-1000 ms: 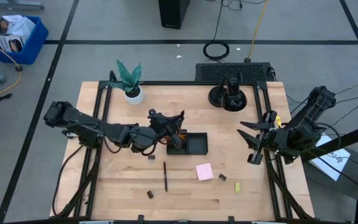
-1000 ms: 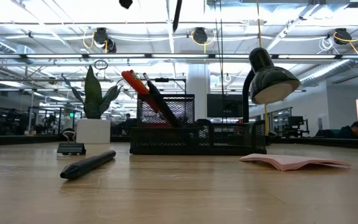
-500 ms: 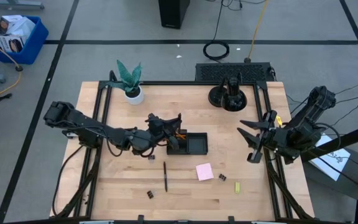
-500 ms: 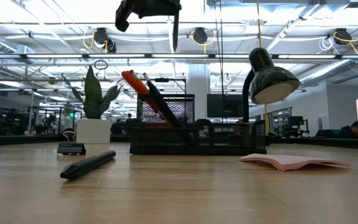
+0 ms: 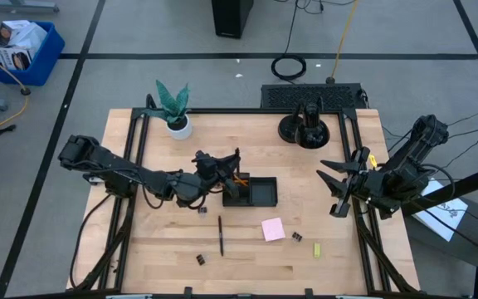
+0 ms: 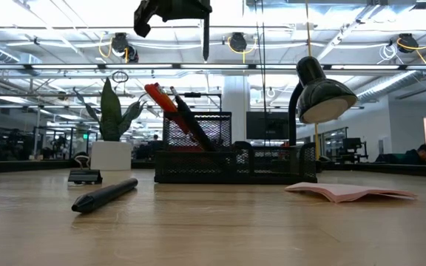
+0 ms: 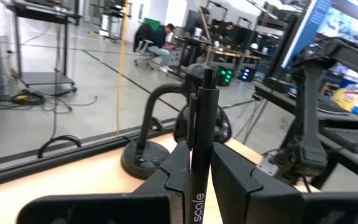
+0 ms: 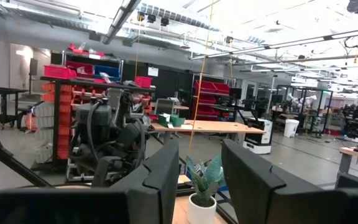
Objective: Pick and place office supplies into organizer
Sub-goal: Put the left black pen into the desk organizer
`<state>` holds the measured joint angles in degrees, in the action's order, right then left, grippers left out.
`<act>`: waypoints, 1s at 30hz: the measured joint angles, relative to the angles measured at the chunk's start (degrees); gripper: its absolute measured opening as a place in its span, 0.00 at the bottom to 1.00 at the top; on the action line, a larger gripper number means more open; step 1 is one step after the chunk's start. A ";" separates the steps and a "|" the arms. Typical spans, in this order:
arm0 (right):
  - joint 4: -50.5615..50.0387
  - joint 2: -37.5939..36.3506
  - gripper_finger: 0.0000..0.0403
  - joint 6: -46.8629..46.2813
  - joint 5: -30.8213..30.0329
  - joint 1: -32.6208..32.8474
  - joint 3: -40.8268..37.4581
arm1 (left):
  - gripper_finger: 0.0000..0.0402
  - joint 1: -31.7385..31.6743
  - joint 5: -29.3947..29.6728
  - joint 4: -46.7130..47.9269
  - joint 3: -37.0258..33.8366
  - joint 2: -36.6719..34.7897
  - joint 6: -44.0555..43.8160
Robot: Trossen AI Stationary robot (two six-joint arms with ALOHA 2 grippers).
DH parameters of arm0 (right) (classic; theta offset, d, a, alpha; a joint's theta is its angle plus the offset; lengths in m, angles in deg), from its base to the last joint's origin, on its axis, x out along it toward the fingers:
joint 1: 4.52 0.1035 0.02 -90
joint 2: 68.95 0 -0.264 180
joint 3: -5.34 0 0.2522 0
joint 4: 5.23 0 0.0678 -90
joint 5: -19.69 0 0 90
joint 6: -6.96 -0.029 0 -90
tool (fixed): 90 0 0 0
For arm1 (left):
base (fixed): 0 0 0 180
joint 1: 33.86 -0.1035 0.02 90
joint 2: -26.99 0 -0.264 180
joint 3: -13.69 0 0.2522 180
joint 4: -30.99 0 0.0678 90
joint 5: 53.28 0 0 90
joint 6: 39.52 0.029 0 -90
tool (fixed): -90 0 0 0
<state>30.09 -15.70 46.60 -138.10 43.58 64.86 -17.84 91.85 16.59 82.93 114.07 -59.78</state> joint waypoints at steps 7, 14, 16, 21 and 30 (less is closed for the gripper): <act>0.00 0.00 0.29 0.03 0.02 0.01 0.00 | 0.13 1.04 5.97 -0.03 0.00 0.00 -0.68; 0.00 0.00 0.29 0.14 0.03 0.00 0.00 | 0.13 2.00 7.00 -0.26 0.50 0.05 -1.83; 0.00 0.00 0.29 0.24 0.03 0.00 0.00 | 0.13 2.38 7.22 -0.47 1.98 0.66 -0.28; 0.04 -0.02 0.29 0.50 0.02 0.00 0.00 | 0.13 3.31 10.41 -0.21 10.27 7.11 5.86; -0.02 -0.02 0.29 -1.22 0.04 0.02 0.00 | 0.13 3.67 15.18 9.65 22.02 14.10 5.73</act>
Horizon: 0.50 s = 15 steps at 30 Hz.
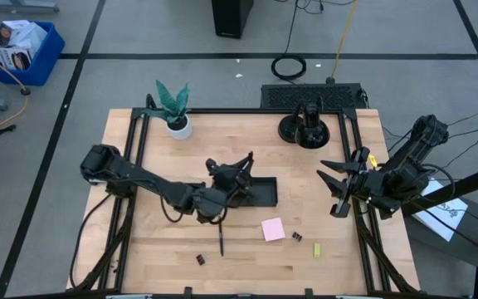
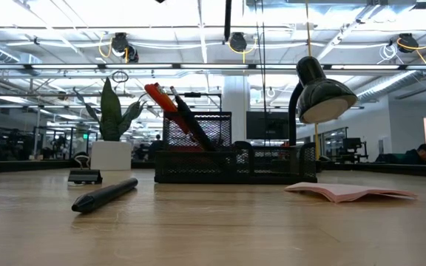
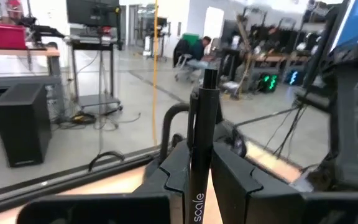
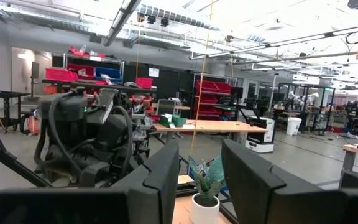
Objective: Pick and place office supplies into organizer
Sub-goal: Put the left black pen into the desk organizer
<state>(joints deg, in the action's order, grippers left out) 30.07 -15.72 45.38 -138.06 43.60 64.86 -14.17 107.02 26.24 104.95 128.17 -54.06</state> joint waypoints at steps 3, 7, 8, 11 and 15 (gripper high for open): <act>0.00 0.00 0.29 0.00 0.01 0.00 0.00 | 0.13 0.07 0.44 4.85 0.40 0.04 -4.57; 0.00 0.00 0.29 -0.04 0.04 0.00 0.00 | 0.13 0.06 0.45 10.16 -0.56 0.04 -12.96; 0.00 0.00 0.29 -0.16 0.03 0.00 0.00 | 0.13 -0.02 0.43 10.54 -0.99 0.04 -14.70; 0.00 0.00 0.29 -0.22 0.07 0.00 0.00 | 0.13 -0.23 0.79 11.06 -2.51 0.02 -17.03; 0.00 0.00 0.29 -0.22 0.11 0.00 0.00 | 0.13 -0.50 1.86 11.11 -3.55 0.03 -17.44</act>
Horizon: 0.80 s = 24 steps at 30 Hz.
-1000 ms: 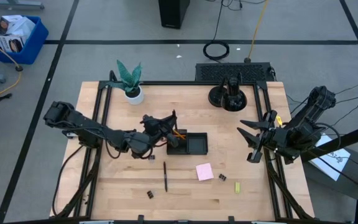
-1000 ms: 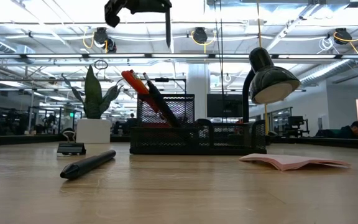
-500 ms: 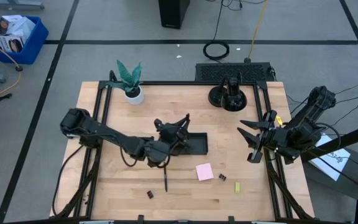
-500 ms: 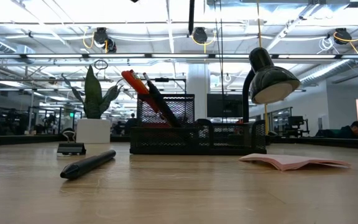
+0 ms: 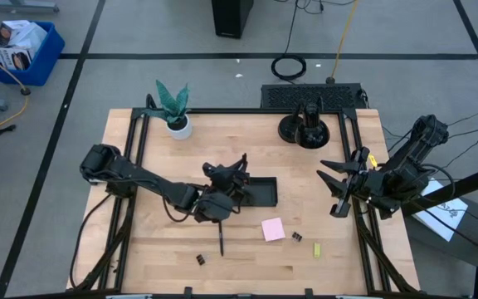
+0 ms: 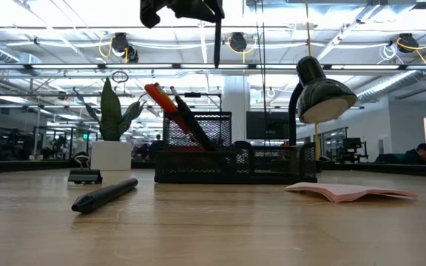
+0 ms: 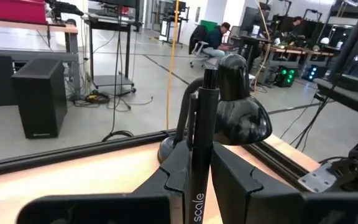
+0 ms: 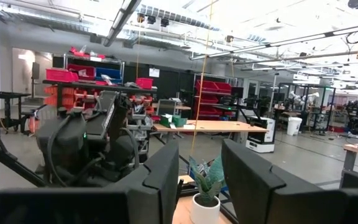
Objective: Pick and place office supplies into organizer
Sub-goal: Put the left black pen into the desk organizer
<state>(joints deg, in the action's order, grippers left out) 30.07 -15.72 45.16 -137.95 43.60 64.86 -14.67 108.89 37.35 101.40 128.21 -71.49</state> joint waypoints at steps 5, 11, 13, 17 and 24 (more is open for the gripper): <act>-0.02 0.02 0.29 -0.63 0.07 0.00 0.00 | 0.13 -1.01 -0.08 0.05 -1.35 -0.01 -1.93; -0.02 0.02 0.29 -0.63 0.11 0.00 0.00 | 0.13 -1.24 -0.29 0.36 -2.14 0.00 -3.57; -0.02 0.02 0.29 -0.63 0.11 0.00 0.00 | 0.13 -1.23 -0.27 0.27 -2.14 -0.01 -3.11; -0.03 0.02 0.29 -0.61 0.11 0.00 0.00 | 0.13 -1.34 -0.03 0.04 -2.12 0.87 -4.36; -0.20 0.02 0.29 -1.41 0.11 0.00 0.00 | 0.13 -1.40 -0.19 -0.88 -2.12 3.79 -4.77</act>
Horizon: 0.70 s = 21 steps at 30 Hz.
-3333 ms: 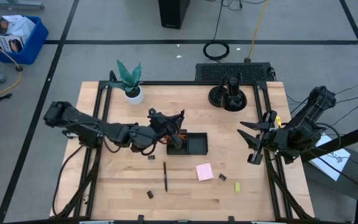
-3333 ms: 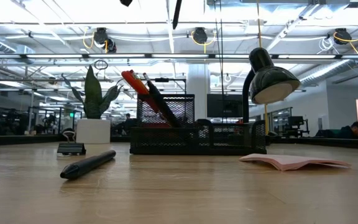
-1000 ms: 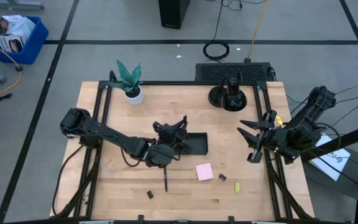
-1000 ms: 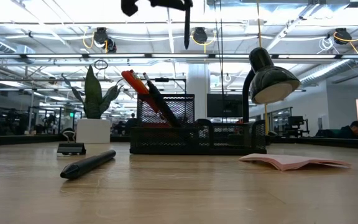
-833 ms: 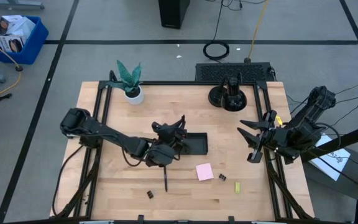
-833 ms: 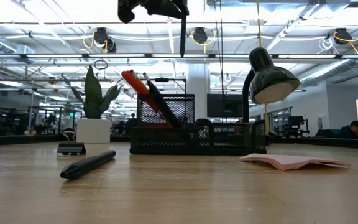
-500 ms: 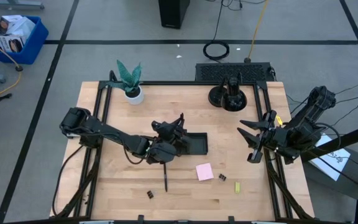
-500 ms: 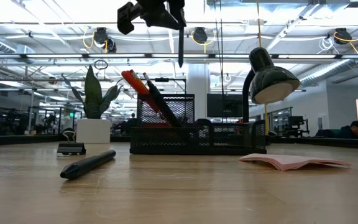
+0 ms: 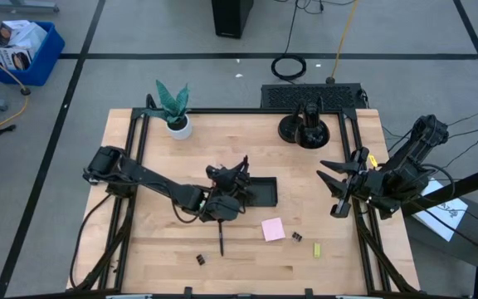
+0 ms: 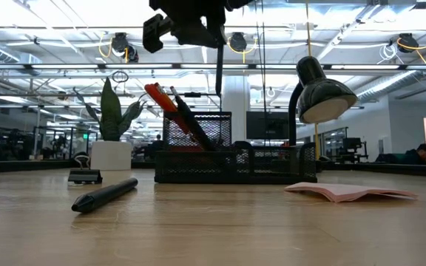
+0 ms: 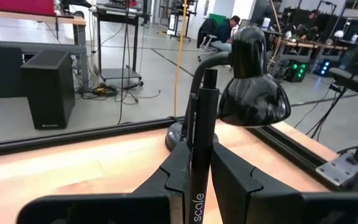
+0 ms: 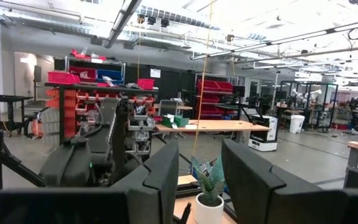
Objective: Pick and place office supplies into organizer
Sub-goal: Put the left black pen into the desk organizer
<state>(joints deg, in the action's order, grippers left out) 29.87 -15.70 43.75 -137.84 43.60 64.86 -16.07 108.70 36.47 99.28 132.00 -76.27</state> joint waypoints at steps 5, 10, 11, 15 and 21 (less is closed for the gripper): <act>-0.30 0.02 0.29 -0.10 0.00 0.00 0.00 | 0.13 -0.02 0.09 -0.28 0.02 -0.09 0.54; -0.30 0.02 0.29 -0.10 0.02 0.00 0.00 | 0.13 -0.14 0.09 1.59 0.02 -0.09 -0.10; -0.30 0.02 0.29 -0.08 0.02 0.00 0.00 | 0.13 -0.22 0.09 2.29 0.02 -0.09 -0.80; -0.32 0.02 0.29 -0.10 0.02 0.00 0.00 | 0.13 -0.60 -0.27 3.94 0.02 0.00 -4.06; -0.39 0.02 0.29 -0.12 0.02 0.00 0.00 | 0.13 -0.81 -1.00 3.89 0.08 0.89 -4.48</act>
<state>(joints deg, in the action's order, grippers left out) 29.48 -15.68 43.63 -137.82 43.60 64.86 -16.89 107.70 40.36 99.36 132.88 -80.74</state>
